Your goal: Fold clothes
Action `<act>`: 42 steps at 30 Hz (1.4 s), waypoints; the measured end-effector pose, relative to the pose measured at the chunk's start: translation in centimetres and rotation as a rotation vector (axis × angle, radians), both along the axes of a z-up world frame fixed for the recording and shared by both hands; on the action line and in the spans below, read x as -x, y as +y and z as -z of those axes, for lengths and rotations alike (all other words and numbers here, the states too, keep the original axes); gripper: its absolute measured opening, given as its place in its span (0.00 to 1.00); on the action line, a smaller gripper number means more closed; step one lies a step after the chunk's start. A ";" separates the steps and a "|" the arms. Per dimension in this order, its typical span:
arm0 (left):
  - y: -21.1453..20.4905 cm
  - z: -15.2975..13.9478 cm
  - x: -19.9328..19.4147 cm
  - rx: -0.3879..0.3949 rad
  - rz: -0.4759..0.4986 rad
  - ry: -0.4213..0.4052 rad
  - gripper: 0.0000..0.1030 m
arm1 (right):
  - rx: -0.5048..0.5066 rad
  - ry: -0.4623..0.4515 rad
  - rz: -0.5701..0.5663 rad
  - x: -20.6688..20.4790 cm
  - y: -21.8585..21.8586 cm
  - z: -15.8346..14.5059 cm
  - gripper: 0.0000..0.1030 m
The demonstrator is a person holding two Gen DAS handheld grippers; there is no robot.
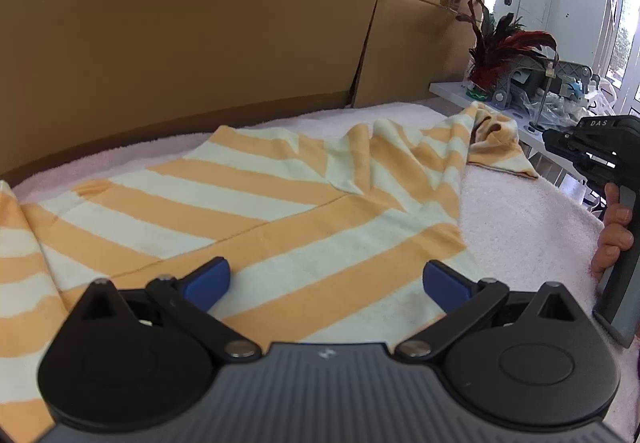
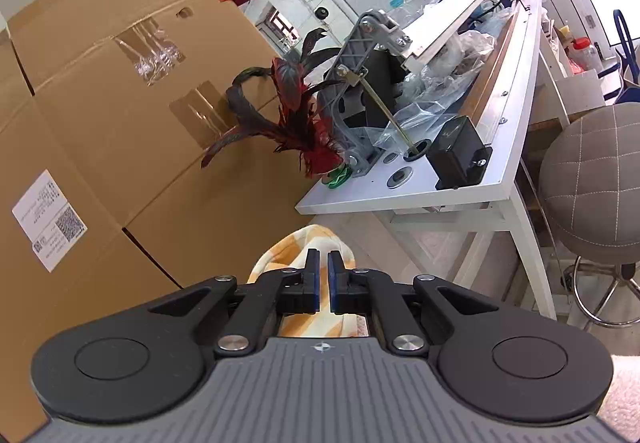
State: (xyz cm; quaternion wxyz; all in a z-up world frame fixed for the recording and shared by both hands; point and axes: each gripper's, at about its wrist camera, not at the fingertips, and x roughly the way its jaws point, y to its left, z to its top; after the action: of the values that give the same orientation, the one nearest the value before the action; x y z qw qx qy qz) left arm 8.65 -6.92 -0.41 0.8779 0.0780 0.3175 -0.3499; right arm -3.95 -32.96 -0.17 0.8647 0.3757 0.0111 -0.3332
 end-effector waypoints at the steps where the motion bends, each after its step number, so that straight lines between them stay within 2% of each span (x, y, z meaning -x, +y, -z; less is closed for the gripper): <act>1: 0.0 0.0 0.1 -0.003 0.003 -0.002 0.99 | -0.019 -0.002 -0.030 -0.3 -0.3 0.2 0.10; 2: -0.1 0.0 0.1 -0.005 0.005 -0.002 0.99 | -0.040 0.010 -0.049 -0.6 -0.5 0.3 0.13; 3: -0.1 0.0 0.1 -0.008 0.006 -0.002 0.99 | -0.056 0.040 -0.033 -0.9 -0.6 0.4 0.28; 4: -0.1 0.1 0.1 -0.011 0.005 -0.003 0.99 | -0.071 0.070 -0.016 -1.2 -0.7 0.4 0.49; 5: -0.2 0.1 0.1 -0.015 0.005 -0.003 0.99 | -0.089 0.098 -0.001 -1.5 -0.8 0.5 0.56; 6: -0.2 0.1 0.2 -0.021 0.005 -0.005 0.99 | -0.108 0.116 0.005 -1.8 -1.0 0.7 0.57; 11: -0.5 0.2 0.4 -0.048 0.006 -0.015 0.99 | -0.105 0.186 -0.041 -3.6 -1.6 0.6 0.56; 13: -0.5 0.2 0.5 -0.052 0.008 -0.018 0.99 | -0.111 0.205 -0.039 -4.0 -1.9 0.6 0.50; 15: -0.5 0.2 0.4 -0.051 0.011 -0.018 0.99 | -0.133 0.196 -0.029 -4.2 -2.4 0.9 0.28; 16: -0.4 0.2 0.4 -0.044 0.011 -0.016 0.99 | -0.138 0.178 -0.029 -3.9 -2.5 1.1 0.24; 17: -0.3 0.1 0.3 -0.035 0.011 -0.013 0.99 | -0.133 0.163 -0.029 -3.8 -2.5 1.0 0.13; 18: -0.1 0.1 0.3 -0.026 0.011 -0.010 0.99 | -0.117 0.155 -0.021 -3.7 -2.4 0.9 0.10; 23: 1.0 -0.8 -0.3 0.051 -0.033 -0.017 0.99 | 0.016 0.081 0.044 -2.1 -0.9 -1.2 0.09; 27: 2.2 -1.7 -1.3 0.092 -0.116 -0.041 0.99 | 0.028 0.013 0.047 -1.0 -0.7 -3.2 0.09; 31: 2.7 -1.9 -2.3 0.040 -0.187 -0.082 0.99 | 0.041 -0.063 -0.010 -0.7 -0.5 -5.9 0.09; 35: 2.6 -2.2 -2.1 -0.027 -0.210 -0.176 0.99 | 0.049 -0.104 -0.163 -1.5 1.1 -8.9 0.09; 38: 3.1 -2.5 -2.4 -0.034 -0.212 -0.194 0.99 | 0.140 -0.025 -0.288 -3.6 4.1 -10.6 0.09; 42: 4.4 -2.7 -4.1 -0.014 -0.274 -0.151 0.99 | 0.319 0.191 -0.434 -7.1 8.6 -11.4 0.09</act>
State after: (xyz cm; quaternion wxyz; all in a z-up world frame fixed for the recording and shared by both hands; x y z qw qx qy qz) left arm 12.72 -2.54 2.32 0.9382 0.0664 0.2606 -0.2177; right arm 3.13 -24.35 11.24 0.9591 0.1907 0.1199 -0.1717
